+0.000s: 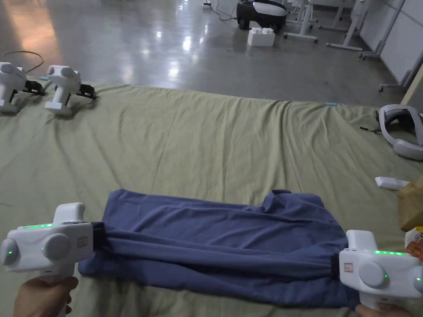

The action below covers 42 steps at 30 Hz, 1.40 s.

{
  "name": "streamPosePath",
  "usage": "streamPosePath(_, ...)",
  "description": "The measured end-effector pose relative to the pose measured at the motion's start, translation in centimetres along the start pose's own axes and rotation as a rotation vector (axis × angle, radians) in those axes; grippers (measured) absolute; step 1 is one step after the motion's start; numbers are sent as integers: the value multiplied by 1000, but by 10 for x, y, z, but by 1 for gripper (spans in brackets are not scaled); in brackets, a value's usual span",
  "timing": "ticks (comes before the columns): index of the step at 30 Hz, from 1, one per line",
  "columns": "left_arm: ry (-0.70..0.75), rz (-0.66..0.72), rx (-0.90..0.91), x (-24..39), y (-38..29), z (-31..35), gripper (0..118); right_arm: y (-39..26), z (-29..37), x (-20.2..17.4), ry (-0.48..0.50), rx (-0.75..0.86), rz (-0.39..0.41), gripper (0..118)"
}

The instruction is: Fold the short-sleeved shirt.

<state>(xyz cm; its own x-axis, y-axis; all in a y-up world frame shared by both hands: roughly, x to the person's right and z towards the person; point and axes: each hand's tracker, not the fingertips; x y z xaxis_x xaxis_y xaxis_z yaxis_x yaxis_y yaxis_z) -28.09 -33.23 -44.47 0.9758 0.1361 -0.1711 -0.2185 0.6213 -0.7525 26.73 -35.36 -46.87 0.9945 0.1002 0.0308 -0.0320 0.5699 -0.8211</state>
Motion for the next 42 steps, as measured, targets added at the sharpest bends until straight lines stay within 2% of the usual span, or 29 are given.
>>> streamPosePath(3, 17, -16, -47, 3, -2, -11, 9, -2, -14, -2, 0, -31, 18, 6)
streamPosePath(5, 21, -21, -69, 3, -4, -15, 11, -4, -15, -3, -1, -29, 27, 19)
streamPosePath(6, 20, -20, -76, 3, -5, -14, 20, -4, -14, -3, -6, -31, 32, 28)
streamPosePath(7, 19, -15, -78, 2, -4, -12, 47, -4, -9, -5, -10, -22, 35, 43)
streamPosePath(8, 26, -16, -76, 3, -4, -7, 59, -3, -2, -5, -6, -3, 30, 59)
streamPosePath(9, 30, -11, -65, 3, -4, -1, 59, -2, 7, -5, 4, 35, 9, 59)
streamPosePath(11, -21, 1, -4, 0, -2, 13, 66, 0, 29, -6, 34, 133, -33, 67)
streamPosePath(17, -61, -27, 281, 23, -3, 73, 66, 2, 100, -39, 39, 463, -64, 69)
streamPosePath(20, -61, -52, 453, 29, -13, 90, 66, -8, 125, -60, 20, 642, -50, 62)
streamPosePath(21, -48, -64, 513, 33, -19, 100, 64, -12, 132, -67, 3, 687, -32, 52)
streamPosePath(22, -44, -74, 563, 36, -24, 107, 58, -15, 137, -73, -5, 716, -17, 32)
streamPosePath(23, -37, -86, 602, 33, -29, 105, 42, -18, 141, -78, -7, 731, -9, 17)
streamPosePath(24, -28, -95, 621, 36, -33, 109, 19, -20, 142, -84, -13, 734, -22, 15)
streamPosePath(25, -15, -96, 609, 37, -35, 112, 12, -23, 146, -86, 4, 744, -38, 12)
streamPosePath(26, -22, -93, 606, 36, -38, 115, 11, -27, 150, -87, 48, 764, -65, 9)
streamPosePath(28, -94, -96, 617, 32, -46, 118, 4, -31, 155, -93, 23, 777, -68, 5)
streamPosePath(29, -75, -105, 622, 31, -50, 119, 2, -34, 158, -95, 19, 792, -59, 4)
streamPosePath(34, -47, -153, 584, 18, -61, 118, 2, -40, 168, -101, 19, 804, -20, 4)
streamPosePath(37, -18, -174, 464, 5, -64, 104, 2, -41, 169, -100, 22, 798, -2, 4)
streamPosePath(42, 5, -103, 239, -25, -57, 65, 2, -45, 161, -101, 24, 759, 42, 4)
